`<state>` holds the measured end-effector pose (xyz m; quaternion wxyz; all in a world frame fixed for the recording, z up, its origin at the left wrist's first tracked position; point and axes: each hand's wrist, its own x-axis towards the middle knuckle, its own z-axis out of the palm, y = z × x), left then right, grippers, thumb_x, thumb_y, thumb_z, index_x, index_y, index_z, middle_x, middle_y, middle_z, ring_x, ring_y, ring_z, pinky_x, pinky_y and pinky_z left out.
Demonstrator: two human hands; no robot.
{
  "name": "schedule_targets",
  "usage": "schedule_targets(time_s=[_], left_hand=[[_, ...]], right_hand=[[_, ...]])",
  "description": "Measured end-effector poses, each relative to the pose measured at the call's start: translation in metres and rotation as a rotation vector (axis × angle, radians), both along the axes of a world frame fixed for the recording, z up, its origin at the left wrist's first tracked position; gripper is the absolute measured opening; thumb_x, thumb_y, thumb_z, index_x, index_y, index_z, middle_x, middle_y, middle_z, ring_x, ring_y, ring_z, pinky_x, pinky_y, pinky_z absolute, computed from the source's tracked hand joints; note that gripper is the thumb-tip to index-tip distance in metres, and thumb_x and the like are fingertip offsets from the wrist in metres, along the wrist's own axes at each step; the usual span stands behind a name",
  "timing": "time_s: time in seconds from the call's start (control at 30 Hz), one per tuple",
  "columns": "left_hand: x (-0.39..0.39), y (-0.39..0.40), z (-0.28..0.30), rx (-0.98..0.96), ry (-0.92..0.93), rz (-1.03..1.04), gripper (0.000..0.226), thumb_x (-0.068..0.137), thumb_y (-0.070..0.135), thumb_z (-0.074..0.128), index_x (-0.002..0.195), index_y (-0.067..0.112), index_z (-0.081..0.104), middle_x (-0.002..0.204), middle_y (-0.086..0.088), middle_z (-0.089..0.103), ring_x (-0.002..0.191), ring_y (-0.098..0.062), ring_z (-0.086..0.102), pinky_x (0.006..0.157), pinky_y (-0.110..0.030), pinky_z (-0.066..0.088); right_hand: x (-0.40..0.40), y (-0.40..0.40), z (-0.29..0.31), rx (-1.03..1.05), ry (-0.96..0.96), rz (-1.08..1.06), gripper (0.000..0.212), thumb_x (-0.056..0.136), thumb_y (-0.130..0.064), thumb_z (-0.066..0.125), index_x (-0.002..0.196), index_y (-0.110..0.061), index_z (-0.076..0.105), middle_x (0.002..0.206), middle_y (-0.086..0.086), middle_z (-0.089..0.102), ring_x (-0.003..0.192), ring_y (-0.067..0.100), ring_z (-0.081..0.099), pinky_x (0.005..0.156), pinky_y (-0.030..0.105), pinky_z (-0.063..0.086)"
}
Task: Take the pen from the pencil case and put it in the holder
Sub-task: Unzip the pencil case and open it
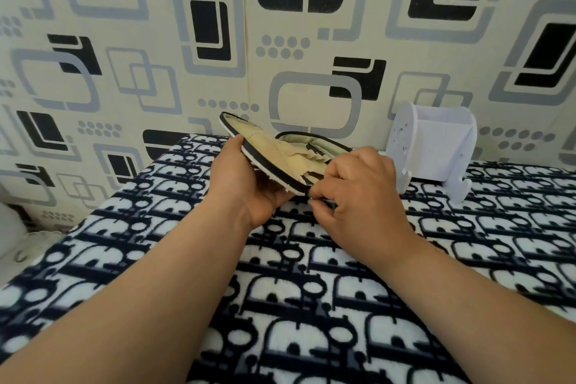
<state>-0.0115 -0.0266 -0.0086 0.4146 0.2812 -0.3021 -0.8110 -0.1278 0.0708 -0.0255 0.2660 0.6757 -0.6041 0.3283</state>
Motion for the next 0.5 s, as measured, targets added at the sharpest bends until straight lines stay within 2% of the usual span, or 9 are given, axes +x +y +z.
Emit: schedule_targets(time_s=[0.23,0.4,0.5], left_hand=[[-0.0023,0.0028,-0.0006,-0.011,-0.048,-0.042,0.048,0.087,0.041,0.033,0.110,0.011,0.062,0.113,-0.019,0.066,0.096,-0.036,0.063,0.084,-0.047,0.051],[-0.0003,0.0018,-0.0014,-0.030,-0.107,-0.075,0.050,0.081,0.045,0.036,0.109,0.015,0.064,0.115,-0.015,0.066,0.090,-0.031,0.061,0.078,-0.038,0.047],[-0.0009,0.0021,-0.0021,-0.044,-0.107,-0.072,0.043,0.078,0.046,0.038,0.098,0.017,0.063,0.111,-0.013,0.065,0.092,-0.031,0.060,0.085,-0.040,0.046]], right_hand=[[0.0002,-0.0015,-0.0014,-0.082,-0.035,-0.066,0.011,0.066,-0.015,0.072,0.057,-0.014,0.066,0.066,0.001,0.053,0.074,0.027,0.049,0.072,0.028,0.018],[0.0017,-0.0027,-0.0015,-0.105,0.005,-0.082,0.011,0.064,-0.014,0.073,0.056,-0.013,0.066,0.067,0.002,0.054,0.075,0.029,0.048,0.071,0.032,0.023],[0.0018,-0.0031,-0.0021,-0.087,0.009,-0.058,0.009,0.064,-0.014,0.073,0.058,-0.013,0.067,0.070,0.003,0.056,0.077,0.030,0.049,0.071,0.035,0.027]])
